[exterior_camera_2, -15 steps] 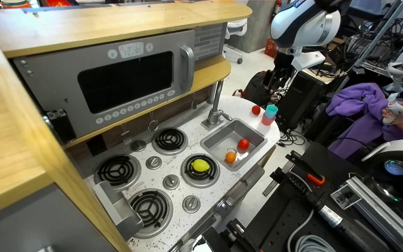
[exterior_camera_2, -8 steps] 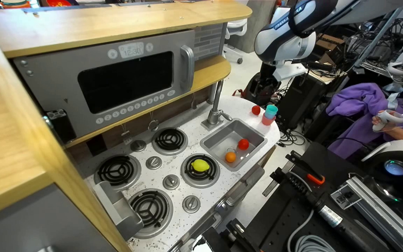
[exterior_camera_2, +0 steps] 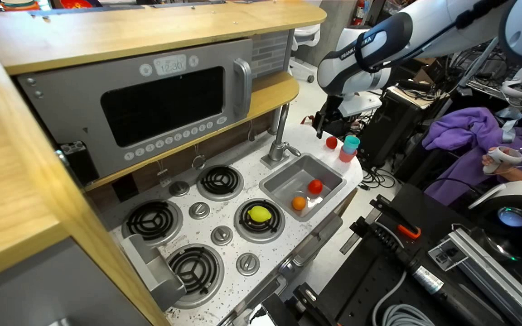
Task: Pick the red object on the counter and place it on the stove
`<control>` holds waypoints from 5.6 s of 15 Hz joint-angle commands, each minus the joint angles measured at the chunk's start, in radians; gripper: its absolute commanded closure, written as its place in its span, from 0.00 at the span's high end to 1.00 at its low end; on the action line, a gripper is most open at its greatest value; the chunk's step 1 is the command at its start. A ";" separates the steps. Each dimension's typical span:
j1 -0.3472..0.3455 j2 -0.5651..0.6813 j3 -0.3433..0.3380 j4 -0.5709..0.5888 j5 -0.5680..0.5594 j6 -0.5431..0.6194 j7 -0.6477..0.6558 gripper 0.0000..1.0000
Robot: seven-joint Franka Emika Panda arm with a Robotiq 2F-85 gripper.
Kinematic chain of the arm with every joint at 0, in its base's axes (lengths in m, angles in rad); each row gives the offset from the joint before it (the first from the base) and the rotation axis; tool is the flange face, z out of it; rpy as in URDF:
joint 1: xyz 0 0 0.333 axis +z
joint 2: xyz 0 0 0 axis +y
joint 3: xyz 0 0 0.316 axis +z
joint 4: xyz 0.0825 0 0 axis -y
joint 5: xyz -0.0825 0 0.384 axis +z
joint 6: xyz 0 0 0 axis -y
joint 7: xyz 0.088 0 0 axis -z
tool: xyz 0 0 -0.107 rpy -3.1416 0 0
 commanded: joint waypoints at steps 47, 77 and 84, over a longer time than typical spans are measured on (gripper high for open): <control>0.087 -0.356 -0.108 -0.500 -0.083 0.360 0.047 0.21; 0.562 -0.637 0.149 -0.998 -0.485 0.381 -0.142 0.21; 0.568 -0.499 0.203 -0.900 -0.579 0.408 -0.341 0.21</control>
